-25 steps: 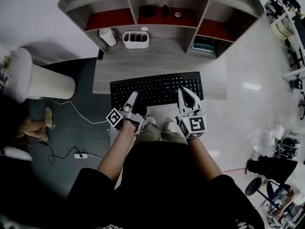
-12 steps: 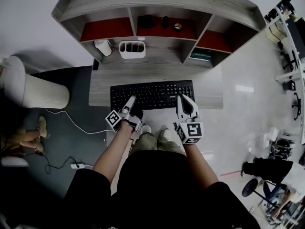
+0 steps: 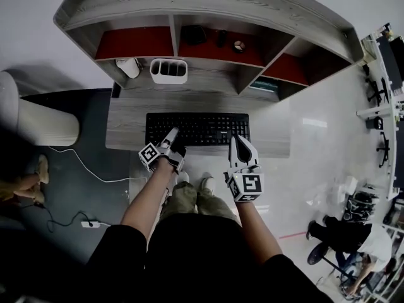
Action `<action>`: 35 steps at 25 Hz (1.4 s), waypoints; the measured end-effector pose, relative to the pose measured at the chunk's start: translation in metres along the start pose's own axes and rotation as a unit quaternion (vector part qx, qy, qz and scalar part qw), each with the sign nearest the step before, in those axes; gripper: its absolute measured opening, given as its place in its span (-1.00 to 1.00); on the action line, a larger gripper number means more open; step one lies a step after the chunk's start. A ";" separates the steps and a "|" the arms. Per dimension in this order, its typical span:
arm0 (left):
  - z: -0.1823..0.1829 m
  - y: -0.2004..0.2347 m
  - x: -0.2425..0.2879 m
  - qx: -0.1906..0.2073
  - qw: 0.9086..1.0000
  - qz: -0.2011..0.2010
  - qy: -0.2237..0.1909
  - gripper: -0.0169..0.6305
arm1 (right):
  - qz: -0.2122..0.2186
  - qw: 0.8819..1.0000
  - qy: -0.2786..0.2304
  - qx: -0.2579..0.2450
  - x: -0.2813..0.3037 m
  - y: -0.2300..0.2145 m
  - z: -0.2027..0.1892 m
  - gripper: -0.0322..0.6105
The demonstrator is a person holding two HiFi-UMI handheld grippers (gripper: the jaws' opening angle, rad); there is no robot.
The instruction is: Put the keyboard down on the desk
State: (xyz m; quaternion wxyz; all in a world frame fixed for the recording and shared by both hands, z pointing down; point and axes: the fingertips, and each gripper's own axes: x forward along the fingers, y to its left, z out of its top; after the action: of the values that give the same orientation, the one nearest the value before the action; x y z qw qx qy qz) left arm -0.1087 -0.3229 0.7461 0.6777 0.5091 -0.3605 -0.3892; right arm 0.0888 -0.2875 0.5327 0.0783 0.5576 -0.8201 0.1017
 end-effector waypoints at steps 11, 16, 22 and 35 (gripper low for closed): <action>0.036 0.064 0.030 0.012 0.997 0.076 0.012 -0.66 | 0.004 0.998 0.061 -0.026 -0.001 -0.011 -0.041 -0.86; 0.046 0.079 0.033 -0.015 0.995 0.099 0.013 -0.66 | -0.006 0.997 0.074 -0.025 -0.003 -0.016 -0.048 -0.86; 0.047 0.086 0.038 -0.019 0.991 0.134 -0.005 -0.65 | -0.007 0.997 0.073 -0.006 0.003 -0.017 -0.042 -0.86; 0.033 0.094 0.031 0.035 0.968 0.250 0.013 -0.22 | 0.035 0.997 0.064 0.026 -0.006 0.012 -0.036 -0.86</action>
State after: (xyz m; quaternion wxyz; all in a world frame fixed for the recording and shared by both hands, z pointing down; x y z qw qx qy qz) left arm -0.1098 -0.3474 0.8475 0.7400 0.4312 -0.4808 -0.1880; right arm 0.0800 -0.2687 0.5655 0.1125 0.5231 -0.8293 0.1611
